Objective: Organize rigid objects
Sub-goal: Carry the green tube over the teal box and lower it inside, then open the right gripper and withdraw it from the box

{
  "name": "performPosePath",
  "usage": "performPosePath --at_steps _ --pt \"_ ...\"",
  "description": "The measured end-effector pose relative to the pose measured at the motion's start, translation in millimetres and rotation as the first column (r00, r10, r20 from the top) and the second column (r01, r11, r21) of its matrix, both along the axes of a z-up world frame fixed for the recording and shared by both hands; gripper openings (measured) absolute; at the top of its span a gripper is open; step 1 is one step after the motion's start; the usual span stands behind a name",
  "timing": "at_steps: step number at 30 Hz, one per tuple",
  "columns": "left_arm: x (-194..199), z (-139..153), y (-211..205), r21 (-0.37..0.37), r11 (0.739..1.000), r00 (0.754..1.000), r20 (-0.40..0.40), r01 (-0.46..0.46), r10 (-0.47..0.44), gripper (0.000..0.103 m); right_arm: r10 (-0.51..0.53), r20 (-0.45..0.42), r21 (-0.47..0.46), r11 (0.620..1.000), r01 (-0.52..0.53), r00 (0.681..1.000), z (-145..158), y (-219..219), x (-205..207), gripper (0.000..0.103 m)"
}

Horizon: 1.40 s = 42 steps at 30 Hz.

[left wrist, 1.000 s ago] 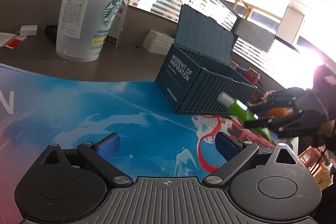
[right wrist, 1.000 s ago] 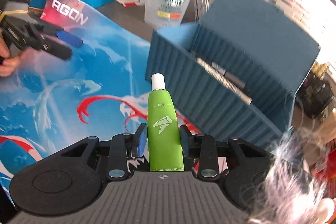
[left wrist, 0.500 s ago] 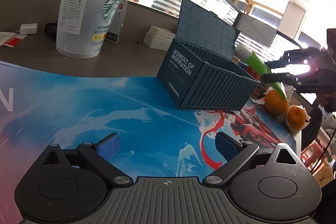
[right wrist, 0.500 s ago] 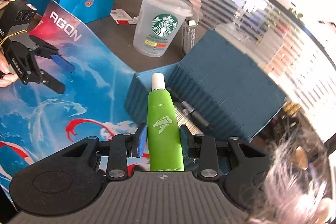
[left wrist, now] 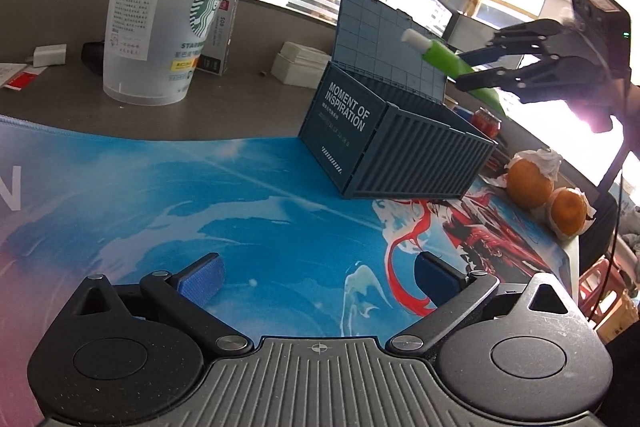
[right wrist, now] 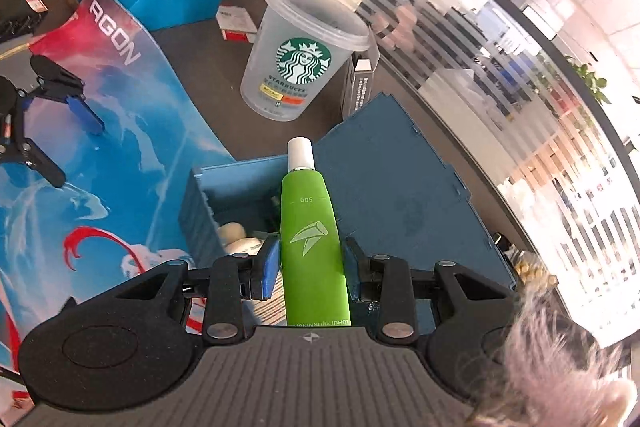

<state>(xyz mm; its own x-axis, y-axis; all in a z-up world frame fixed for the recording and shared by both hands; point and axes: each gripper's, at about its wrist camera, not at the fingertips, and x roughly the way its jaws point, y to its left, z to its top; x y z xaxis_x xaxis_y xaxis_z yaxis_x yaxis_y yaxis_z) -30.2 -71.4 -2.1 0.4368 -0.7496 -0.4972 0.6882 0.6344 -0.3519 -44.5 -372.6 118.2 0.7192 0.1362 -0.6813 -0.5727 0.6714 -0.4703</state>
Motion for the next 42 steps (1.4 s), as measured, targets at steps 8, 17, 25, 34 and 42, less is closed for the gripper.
performPosePath --at_steps 8,17,25,34,42 --pt "-1.1 0.0 -2.0 0.008 1.0 1.0 0.009 0.005 -0.005 0.103 0.048 -0.052 -0.05 0.997 -0.05 0.998 -17.2 3.6 25.0 0.024" --pt "-0.4 -0.5 -1.6 0.002 1.0 1.0 0.005 0.007 -0.007 0.103 0.05 -0.096 -0.049 0.997 -0.055 0.994 -35.7 2.8 44.1 0.012" --pt "-0.1 -0.7 -1.2 0.001 1.0 1.0 0.004 0.008 -0.008 0.103 0.03 -0.051 0.003 1.0 -0.029 0.998 -31.7 2.2 38.4 0.012" --pt "-2.9 0.5 -6.5 0.037 0.999 1.0 0.027 -0.002 0.001 0.103 0.013 0.001 0.275 0.961 -0.012 1.0 -16.3 11.0 -5.4 0.029" --pt "-4.1 1.2 -8.5 0.075 0.992 0.994 0.051 -0.097 0.094 0.103 -0.028 -0.013 0.434 0.901 0.031 1.0 -41.9 32.6 -37.1 0.036"
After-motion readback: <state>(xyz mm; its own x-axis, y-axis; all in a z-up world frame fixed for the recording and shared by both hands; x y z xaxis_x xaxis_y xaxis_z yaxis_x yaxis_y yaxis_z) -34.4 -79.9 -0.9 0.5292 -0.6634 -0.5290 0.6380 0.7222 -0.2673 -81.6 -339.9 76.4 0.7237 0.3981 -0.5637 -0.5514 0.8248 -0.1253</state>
